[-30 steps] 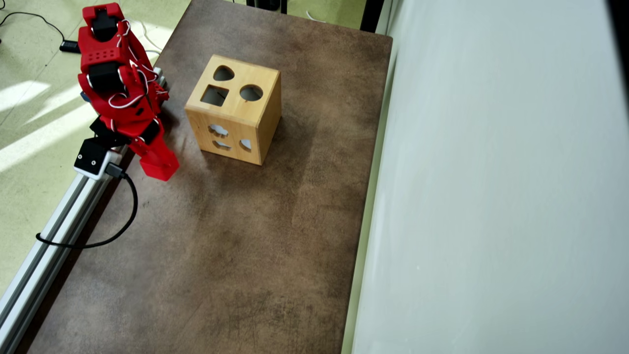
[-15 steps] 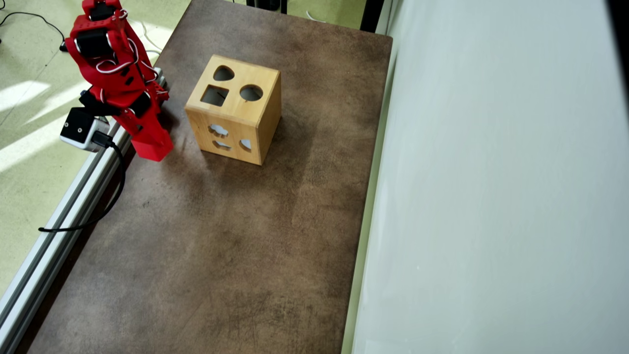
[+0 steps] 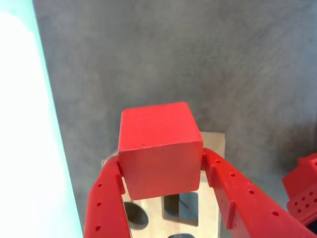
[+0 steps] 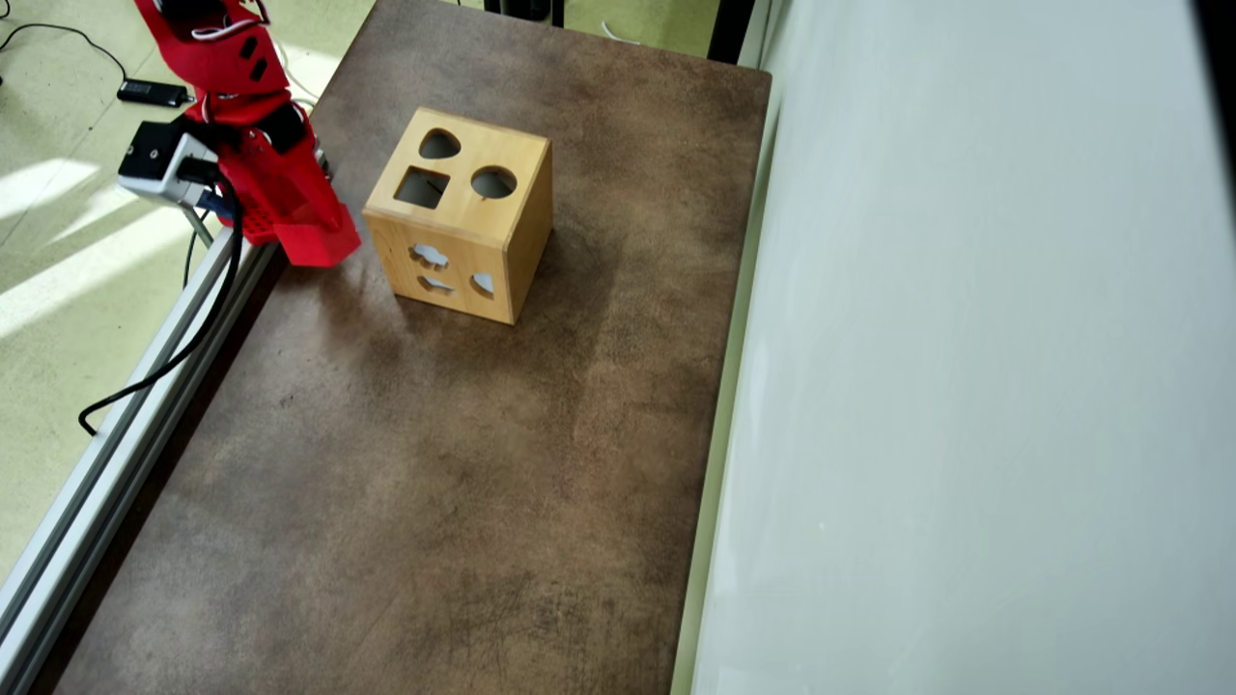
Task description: Pick and place the red cube on the square hole
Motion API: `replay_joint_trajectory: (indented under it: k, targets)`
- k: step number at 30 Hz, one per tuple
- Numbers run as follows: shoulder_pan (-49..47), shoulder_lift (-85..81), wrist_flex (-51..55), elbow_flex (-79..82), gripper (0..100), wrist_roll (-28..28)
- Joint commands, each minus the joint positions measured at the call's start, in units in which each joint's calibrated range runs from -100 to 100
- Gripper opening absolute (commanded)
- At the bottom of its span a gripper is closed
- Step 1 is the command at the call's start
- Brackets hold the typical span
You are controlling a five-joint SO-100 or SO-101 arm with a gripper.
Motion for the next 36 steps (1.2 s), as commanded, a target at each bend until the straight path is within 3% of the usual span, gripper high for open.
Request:
replay_joint_trajectory:
  k: [1, 15, 36]
  targets:
    - [-4.69, -3.08, 0.57, -0.61, 2, -1.42]
    - [-16.58, -3.08, 0.73, -0.34, 2, -8.69]
    - [-19.25, -3.08, 0.81, 6.54, 2, -13.33]
